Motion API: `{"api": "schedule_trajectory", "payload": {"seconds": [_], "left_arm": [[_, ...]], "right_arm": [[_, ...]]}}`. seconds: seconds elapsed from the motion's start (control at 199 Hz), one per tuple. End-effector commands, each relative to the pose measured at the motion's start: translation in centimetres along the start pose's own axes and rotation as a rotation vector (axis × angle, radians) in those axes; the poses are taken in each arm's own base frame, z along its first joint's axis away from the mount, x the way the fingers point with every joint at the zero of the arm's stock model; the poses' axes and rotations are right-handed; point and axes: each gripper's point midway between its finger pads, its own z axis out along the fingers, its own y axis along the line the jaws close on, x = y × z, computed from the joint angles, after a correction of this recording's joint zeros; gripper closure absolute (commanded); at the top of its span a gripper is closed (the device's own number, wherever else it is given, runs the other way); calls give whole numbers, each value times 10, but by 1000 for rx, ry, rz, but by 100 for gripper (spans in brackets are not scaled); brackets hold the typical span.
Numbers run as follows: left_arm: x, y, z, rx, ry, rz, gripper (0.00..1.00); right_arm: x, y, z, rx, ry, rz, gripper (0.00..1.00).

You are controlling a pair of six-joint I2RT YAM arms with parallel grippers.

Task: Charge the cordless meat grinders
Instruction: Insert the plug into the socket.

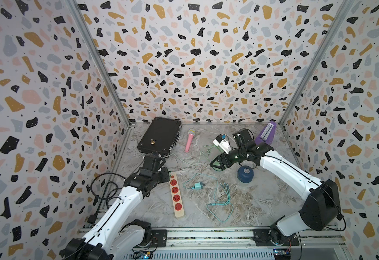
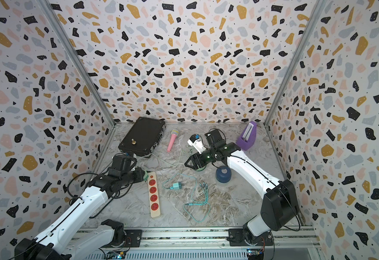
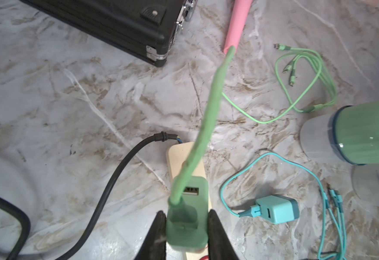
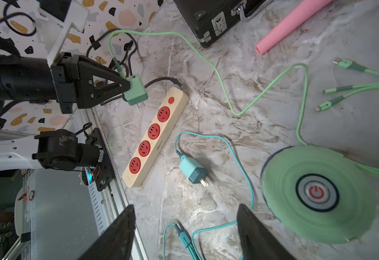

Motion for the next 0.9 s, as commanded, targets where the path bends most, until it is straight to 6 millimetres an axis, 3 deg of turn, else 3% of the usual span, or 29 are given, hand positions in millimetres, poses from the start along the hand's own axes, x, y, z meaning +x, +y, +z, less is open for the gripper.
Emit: {"api": "schedule_trajectory", "payload": {"seconds": [0.0,0.351,0.547,0.893], "left_arm": [[-9,4,3,-39,-64,-37,100],[1,-6,25,5,-51,-70,100],[4,-8,27,19,-47,-72,100],[19,1,37,-14,-20,-79,100]], "right_arm": [[3,1,-2,12,-1,6,28],[9,-3,5,2,29,18,28],[11,-3,6,-1,35,25,29],[14,-2,3,2,40,26,29]]}}
